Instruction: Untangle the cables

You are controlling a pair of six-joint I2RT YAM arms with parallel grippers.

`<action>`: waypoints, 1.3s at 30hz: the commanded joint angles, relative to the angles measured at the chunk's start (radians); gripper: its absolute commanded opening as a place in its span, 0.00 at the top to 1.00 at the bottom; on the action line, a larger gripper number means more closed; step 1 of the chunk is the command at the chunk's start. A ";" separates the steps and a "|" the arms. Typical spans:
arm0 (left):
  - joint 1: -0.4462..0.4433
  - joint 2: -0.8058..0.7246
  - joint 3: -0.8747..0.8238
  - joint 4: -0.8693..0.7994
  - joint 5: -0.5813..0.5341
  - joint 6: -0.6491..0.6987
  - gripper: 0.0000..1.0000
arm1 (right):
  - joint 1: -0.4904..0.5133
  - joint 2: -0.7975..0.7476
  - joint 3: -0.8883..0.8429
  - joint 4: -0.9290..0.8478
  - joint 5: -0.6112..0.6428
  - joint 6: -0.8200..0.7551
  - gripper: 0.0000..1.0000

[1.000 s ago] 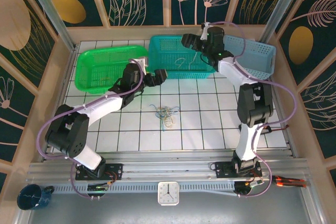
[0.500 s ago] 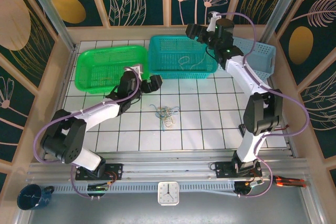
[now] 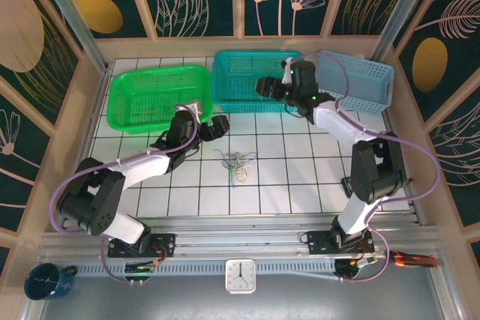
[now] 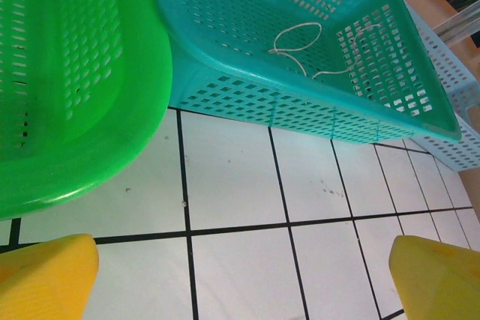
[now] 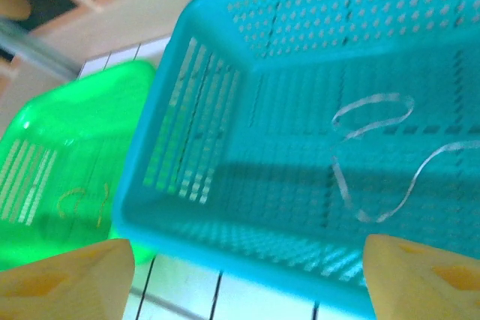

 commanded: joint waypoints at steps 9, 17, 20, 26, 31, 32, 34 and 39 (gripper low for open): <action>0.004 -0.085 -0.061 0.006 0.040 0.038 0.01 | 0.214 -0.223 -0.384 0.102 0.066 0.126 0.35; 0.005 -0.081 -0.035 -0.061 0.086 0.047 0.01 | 0.456 -0.234 -0.445 0.040 0.177 0.132 0.56; 0.005 -0.074 -0.031 -0.058 0.120 0.051 0.01 | 0.518 -0.246 -0.457 -0.003 0.205 0.121 0.64; 0.004 -0.078 -0.044 -0.048 0.105 0.025 0.01 | 0.547 -0.291 -0.468 -0.037 0.258 0.112 0.63; 0.004 -0.101 -0.068 -0.054 0.055 -0.021 0.01 | 0.527 -0.235 -0.423 -0.031 0.257 0.056 0.64; 0.005 -0.102 -0.071 -0.055 0.056 -0.029 0.01 | 0.524 -0.220 -0.414 -0.027 0.258 0.043 0.63; 0.004 -0.104 -0.075 -0.057 0.063 -0.039 0.01 | 0.514 -0.190 -0.399 -0.017 0.253 0.020 0.61; 0.005 -0.116 -0.083 -0.064 0.071 -0.053 0.01 | 0.491 -0.137 -0.378 0.002 0.221 -0.017 0.54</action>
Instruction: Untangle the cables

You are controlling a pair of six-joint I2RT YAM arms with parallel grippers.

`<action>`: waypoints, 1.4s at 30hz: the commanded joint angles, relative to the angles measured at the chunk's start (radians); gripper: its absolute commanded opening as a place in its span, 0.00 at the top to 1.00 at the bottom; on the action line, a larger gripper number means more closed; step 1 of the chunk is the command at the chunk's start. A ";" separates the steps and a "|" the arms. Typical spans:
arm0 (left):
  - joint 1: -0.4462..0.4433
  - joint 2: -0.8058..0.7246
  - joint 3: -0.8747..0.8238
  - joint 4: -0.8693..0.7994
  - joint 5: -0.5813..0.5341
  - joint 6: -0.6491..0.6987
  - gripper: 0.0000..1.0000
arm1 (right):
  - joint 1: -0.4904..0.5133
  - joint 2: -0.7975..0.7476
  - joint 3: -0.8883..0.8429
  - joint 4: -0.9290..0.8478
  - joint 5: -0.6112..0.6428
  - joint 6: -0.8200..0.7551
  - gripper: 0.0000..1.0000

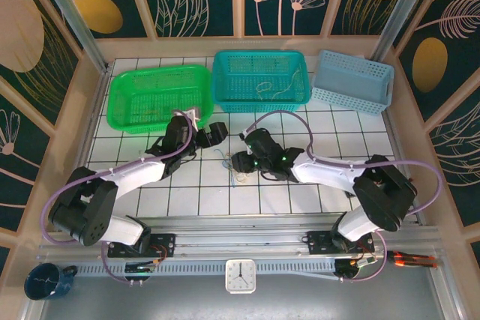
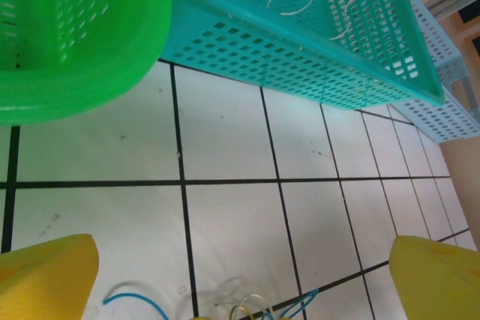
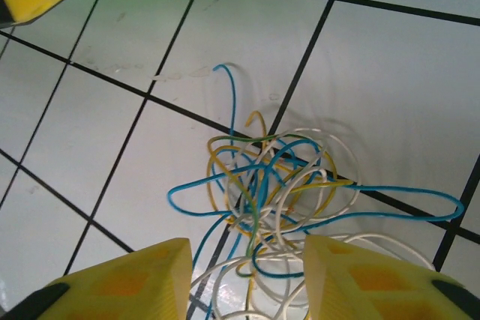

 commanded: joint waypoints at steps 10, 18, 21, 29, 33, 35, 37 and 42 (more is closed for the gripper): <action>0.004 -0.009 0.004 -0.025 0.019 -0.022 0.01 | -0.096 0.127 0.051 0.121 -0.025 -0.020 0.70; 0.004 0.001 0.004 -0.030 0.032 -0.017 0.01 | -0.183 0.066 0.062 0.133 -0.079 0.008 0.61; 0.004 0.000 -0.001 -0.028 0.032 -0.014 0.01 | -0.172 0.012 0.028 0.113 -0.091 0.004 0.56; 0.005 0.009 -0.006 -0.022 0.041 -0.010 0.01 | -0.075 -0.148 -0.093 0.028 -0.052 0.008 0.51; 0.005 0.010 -0.006 -0.024 0.042 -0.008 0.01 | -0.011 -0.198 -0.138 -0.013 -0.033 -0.006 0.51; 0.005 0.011 -0.006 -0.024 0.042 -0.006 0.01 | 0.011 -0.214 -0.164 -0.023 -0.032 -0.012 0.51; 0.005 0.011 -0.006 -0.024 0.044 -0.006 0.01 | 0.025 -0.222 -0.189 -0.021 -0.042 -0.015 0.52; 0.005 0.006 -0.008 -0.024 0.041 -0.007 0.01 | 0.054 -0.213 -0.223 -0.001 -0.062 -0.027 0.54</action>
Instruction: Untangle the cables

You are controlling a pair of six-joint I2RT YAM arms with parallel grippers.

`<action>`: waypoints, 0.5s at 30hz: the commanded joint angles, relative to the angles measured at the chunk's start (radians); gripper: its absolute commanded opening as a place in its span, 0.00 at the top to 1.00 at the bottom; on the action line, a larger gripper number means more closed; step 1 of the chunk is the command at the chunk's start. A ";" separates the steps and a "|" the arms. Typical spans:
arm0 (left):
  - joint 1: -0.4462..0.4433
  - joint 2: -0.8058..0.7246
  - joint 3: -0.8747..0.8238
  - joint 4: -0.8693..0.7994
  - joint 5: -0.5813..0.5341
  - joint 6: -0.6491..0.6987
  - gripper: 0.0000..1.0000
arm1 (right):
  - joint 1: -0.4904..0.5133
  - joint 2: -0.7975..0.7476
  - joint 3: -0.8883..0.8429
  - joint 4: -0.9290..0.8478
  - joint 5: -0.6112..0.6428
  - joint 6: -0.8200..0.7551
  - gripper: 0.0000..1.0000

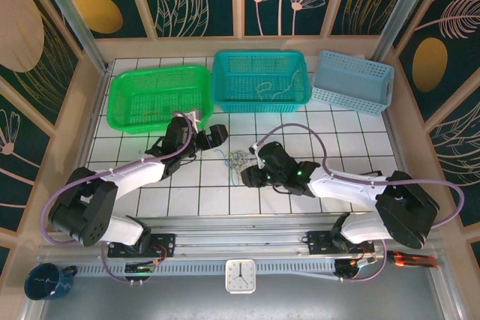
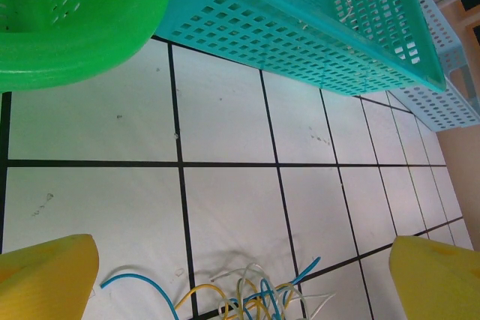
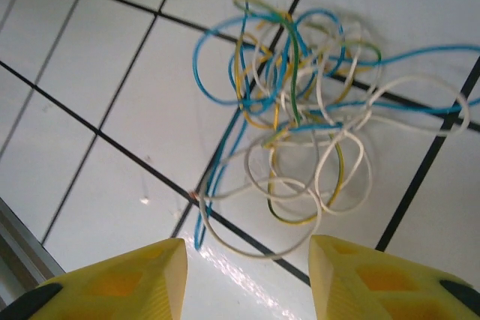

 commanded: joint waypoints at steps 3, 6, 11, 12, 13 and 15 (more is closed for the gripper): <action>0.004 0.005 -0.007 -0.004 0.010 0.000 0.01 | 0.022 0.011 -0.024 0.016 0.001 -0.026 0.56; 0.004 0.003 -0.010 -0.003 0.010 -0.004 0.01 | 0.021 0.043 -0.017 0.039 0.007 -0.035 0.58; 0.004 -0.001 -0.009 -0.002 0.007 -0.004 0.01 | 0.022 0.105 0.009 0.065 0.008 -0.055 0.59; 0.004 -0.002 -0.008 -0.003 0.007 -0.004 0.01 | 0.022 0.117 0.015 0.068 0.010 -0.059 0.59; 0.004 -0.003 -0.009 -0.002 0.005 -0.004 0.01 | 0.021 0.129 0.019 0.073 0.012 -0.063 0.60; 0.004 -0.002 -0.009 -0.002 0.005 -0.005 0.01 | 0.020 0.149 0.030 0.079 0.016 -0.068 0.60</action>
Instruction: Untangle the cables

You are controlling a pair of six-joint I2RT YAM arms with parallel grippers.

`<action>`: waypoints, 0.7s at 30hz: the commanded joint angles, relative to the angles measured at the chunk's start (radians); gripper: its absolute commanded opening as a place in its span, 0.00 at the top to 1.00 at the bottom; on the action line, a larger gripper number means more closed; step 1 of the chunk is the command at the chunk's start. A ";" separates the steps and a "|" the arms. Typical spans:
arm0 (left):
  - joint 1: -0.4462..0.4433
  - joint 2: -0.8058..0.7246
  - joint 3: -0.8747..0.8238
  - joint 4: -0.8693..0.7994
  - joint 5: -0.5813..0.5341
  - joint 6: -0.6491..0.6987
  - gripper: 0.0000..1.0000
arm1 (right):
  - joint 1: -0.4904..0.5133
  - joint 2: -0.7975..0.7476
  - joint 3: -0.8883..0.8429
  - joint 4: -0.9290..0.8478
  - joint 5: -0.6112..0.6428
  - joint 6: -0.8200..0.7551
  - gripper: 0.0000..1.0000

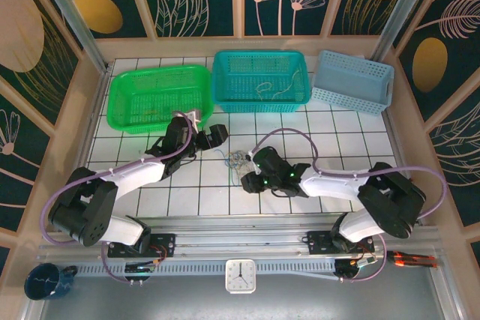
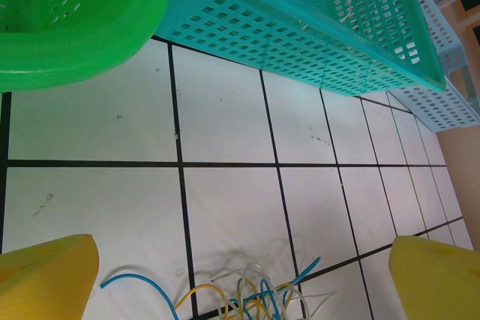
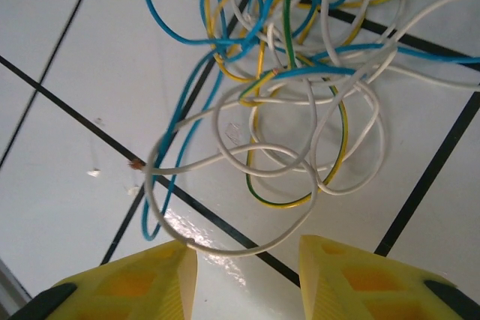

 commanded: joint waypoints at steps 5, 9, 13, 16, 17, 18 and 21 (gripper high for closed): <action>0.004 0.000 -0.010 -0.001 0.007 -0.004 0.01 | -0.003 0.052 0.051 0.057 0.028 -0.030 0.65; 0.004 0.001 -0.013 0.002 0.008 -0.004 0.01 | -0.022 0.062 0.057 0.070 0.033 -0.026 0.69; 0.005 0.002 -0.018 0.005 0.010 -0.004 0.01 | -0.036 0.063 0.068 0.073 0.030 -0.027 0.80; 0.004 0.000 -0.020 0.006 0.009 -0.002 0.01 | -0.049 0.055 0.080 0.075 0.015 -0.028 0.96; 0.004 0.000 -0.020 0.007 0.008 -0.002 0.01 | -0.054 0.050 0.083 0.075 0.008 -0.028 1.00; 0.004 0.000 -0.020 0.007 0.009 -0.002 0.01 | -0.061 0.045 0.090 0.074 -0.001 -0.029 1.00; 0.004 -0.002 -0.020 0.008 0.008 -0.002 0.01 | -0.079 0.026 0.110 0.065 -0.022 -0.027 1.00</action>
